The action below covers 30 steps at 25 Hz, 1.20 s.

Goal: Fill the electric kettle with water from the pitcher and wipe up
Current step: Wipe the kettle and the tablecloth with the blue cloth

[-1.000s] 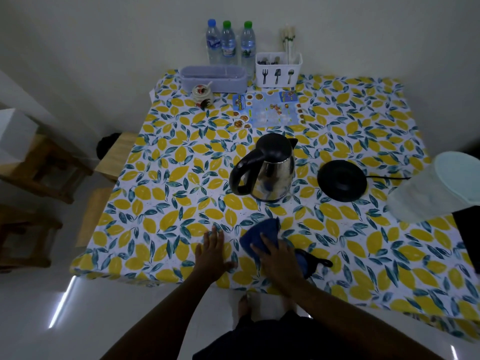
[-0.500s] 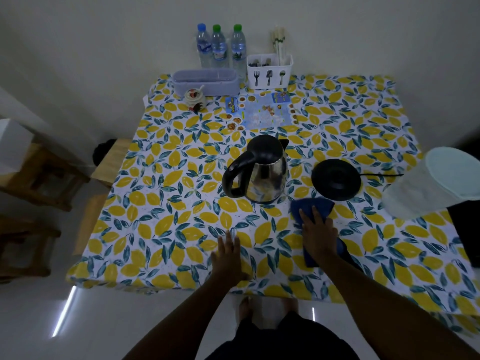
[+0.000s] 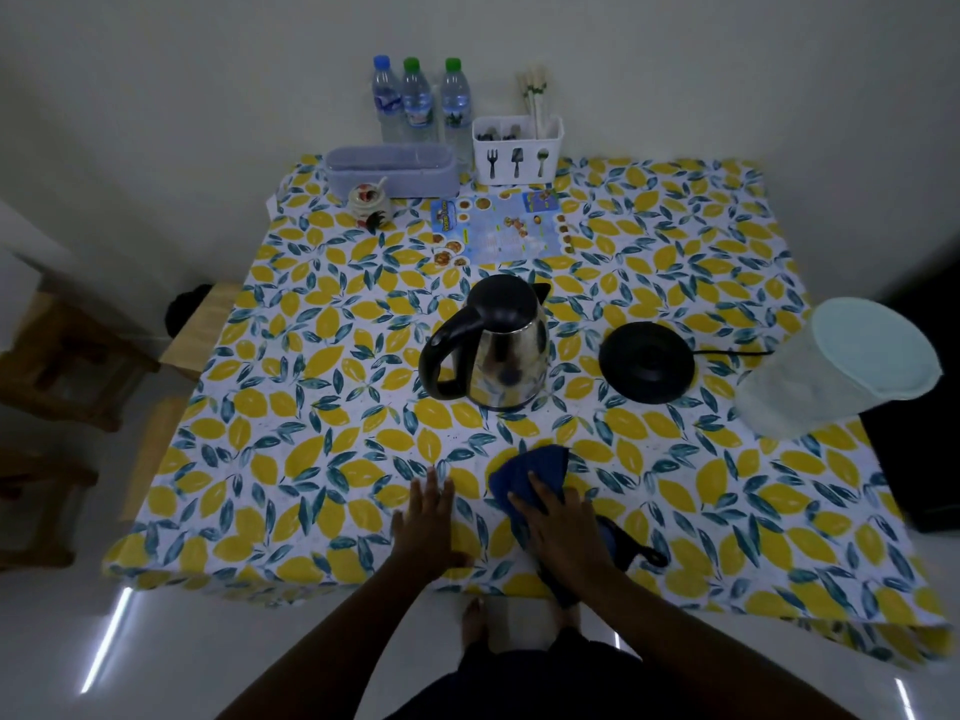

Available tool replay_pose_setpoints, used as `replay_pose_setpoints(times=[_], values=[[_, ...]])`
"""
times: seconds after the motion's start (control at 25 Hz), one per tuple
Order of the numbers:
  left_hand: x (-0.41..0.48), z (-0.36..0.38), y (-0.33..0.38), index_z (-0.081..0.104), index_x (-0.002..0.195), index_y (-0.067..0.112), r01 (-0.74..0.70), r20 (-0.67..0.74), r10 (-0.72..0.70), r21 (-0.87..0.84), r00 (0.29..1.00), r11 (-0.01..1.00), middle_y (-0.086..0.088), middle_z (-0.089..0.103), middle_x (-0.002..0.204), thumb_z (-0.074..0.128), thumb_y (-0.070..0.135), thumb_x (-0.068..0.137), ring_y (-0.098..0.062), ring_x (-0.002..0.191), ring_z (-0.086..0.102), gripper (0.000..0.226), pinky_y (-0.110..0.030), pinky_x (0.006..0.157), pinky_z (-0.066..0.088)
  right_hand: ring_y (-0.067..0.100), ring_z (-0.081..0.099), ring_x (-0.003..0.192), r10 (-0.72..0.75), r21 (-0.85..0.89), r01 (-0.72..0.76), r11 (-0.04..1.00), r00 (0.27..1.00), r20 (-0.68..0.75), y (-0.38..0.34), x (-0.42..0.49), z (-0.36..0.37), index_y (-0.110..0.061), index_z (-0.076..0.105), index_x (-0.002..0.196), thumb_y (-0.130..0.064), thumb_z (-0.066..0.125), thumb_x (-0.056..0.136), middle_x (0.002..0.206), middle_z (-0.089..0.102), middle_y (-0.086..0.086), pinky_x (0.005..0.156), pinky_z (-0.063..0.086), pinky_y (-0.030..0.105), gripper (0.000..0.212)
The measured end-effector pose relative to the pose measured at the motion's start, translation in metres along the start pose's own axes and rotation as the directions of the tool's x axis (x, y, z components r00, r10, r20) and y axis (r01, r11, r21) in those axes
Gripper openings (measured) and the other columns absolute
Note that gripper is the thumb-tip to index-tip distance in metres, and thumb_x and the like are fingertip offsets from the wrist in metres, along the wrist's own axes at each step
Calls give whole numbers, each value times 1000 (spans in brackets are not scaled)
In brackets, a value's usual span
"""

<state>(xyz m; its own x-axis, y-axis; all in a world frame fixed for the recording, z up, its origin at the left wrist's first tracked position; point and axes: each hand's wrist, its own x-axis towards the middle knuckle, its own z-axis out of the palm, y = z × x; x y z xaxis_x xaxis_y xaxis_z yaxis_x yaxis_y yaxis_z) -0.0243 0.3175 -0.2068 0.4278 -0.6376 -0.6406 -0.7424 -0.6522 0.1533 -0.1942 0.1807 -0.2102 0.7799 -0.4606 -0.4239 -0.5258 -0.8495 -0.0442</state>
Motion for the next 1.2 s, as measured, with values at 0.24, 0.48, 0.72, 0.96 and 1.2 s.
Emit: replay_pose_setpoints(times=[0.24,0.48,0.72,0.96,1.2], values=[[0,-2,0,-17,148,18,-9,6,9,-14,1000,1000,-9,-33,153,71,60,70,-35,142,-23,124,-62,113,11,45,46,117,300,82,-293,952,950,-85,89,-12,0,-35,29,146,-31,59,87,155,28,9,78,51,51,66],[0,-4,1,-20,147,20,2,32,-1,-19,999,1000,-8,-34,153,71,59,70,-34,142,-24,125,-62,113,9,43,23,135,531,214,-512,832,846,-41,92,44,-34,-36,2,149,-39,43,96,160,-1,5,98,40,51,67],[-3,-1,-1,-19,148,20,-18,9,19,-68,1000,998,-6,-34,153,72,58,70,-34,141,-25,125,-62,113,5,49,34,127,148,88,-139,986,983,-106,12,48,-25,-38,20,147,-23,55,92,160,10,9,94,39,58,67],[-7,1,-3,-17,148,13,-10,-6,9,-88,1000,996,-7,-30,155,71,60,70,-33,142,-24,126,-57,115,4,40,62,86,-173,-45,174,984,985,11,13,-7,11,-39,49,128,-28,84,55,140,47,5,52,54,46,81],[-8,1,-4,-18,148,14,-26,-14,24,-100,1000,995,-5,-32,154,71,60,70,-34,141,-25,127,-58,115,3,47,54,104,154,63,-148,987,984,-89,52,12,-13,-32,44,139,-23,76,74,149,40,11,72,53,55,73]])
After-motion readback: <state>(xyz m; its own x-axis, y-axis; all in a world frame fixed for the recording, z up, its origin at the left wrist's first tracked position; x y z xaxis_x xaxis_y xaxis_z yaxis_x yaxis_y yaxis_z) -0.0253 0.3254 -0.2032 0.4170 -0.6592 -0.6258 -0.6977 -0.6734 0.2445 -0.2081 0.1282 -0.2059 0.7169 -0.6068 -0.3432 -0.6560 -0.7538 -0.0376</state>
